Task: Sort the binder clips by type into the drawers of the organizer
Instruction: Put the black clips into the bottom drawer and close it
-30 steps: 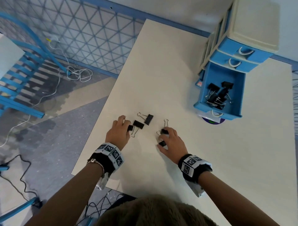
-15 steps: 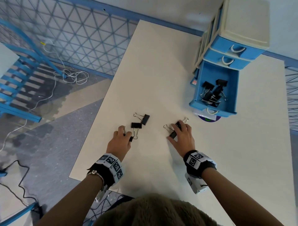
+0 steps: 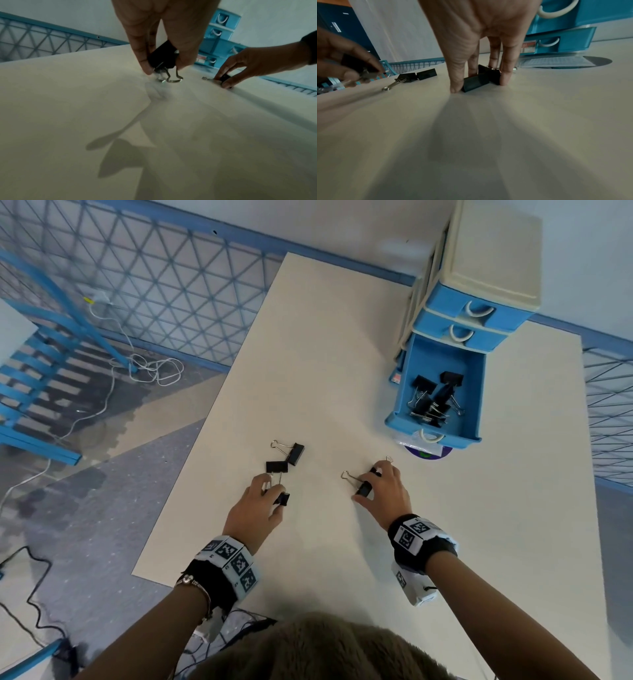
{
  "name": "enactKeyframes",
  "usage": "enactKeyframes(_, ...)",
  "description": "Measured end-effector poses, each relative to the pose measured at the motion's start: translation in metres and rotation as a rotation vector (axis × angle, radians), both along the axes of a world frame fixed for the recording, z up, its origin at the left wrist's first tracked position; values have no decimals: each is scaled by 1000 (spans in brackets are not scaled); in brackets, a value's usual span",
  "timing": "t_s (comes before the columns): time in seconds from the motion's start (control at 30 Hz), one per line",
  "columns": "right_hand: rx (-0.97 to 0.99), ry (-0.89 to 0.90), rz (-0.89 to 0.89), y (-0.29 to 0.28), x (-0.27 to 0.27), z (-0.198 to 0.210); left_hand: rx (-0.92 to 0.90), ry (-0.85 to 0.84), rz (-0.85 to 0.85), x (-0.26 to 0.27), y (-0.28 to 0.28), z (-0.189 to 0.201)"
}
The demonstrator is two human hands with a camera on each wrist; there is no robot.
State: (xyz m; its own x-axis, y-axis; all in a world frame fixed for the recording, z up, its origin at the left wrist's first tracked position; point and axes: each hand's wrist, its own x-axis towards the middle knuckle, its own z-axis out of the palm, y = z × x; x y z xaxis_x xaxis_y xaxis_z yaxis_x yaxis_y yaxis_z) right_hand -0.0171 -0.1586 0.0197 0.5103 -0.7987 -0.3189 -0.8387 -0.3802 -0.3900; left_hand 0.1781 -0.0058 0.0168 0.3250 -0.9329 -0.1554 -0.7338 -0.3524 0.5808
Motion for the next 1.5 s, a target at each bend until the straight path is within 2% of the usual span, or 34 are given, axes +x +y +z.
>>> enactKeyframes(0.17,30,25,46,4,-14,4,-141,38,-156,-25,-43,32)
enactKeyframes(0.47,129,60,44,7,-62,9,-241,-57,-450,-93,-181,96)
enactKeyframes(0.63,150,-19,-1,3,-90,14,-198,-114,-427,-113,-256,105)
enactKeyframes(0.8,49,-212,-95,-11,-106,38,-125,-25,-335,-114,-292,103)
enactKeyframes(0.9,-48,-324,-130,-33,-106,59,-174,59,-269,-104,-275,93)
enactKeyframes(1.0,-151,-399,-122,-60,-98,80,-296,113,-230,-88,-231,76)
enactKeyframes(1.13,-248,-380,-120,-97,-80,99,-330,101,-152,-62,-151,49)
enactKeyframes(1.33,-244,-240,-131,-145,-50,98,-93,54,5,-28,-46,11)
enactKeyframes(1.43,-234,-186,-151,-163,-36,93,20,20,55,-16,-17,4)
enactKeyframes(1.5,-213,-142,-155,-171,-28,88,30,-12,61,-10,-5,3)
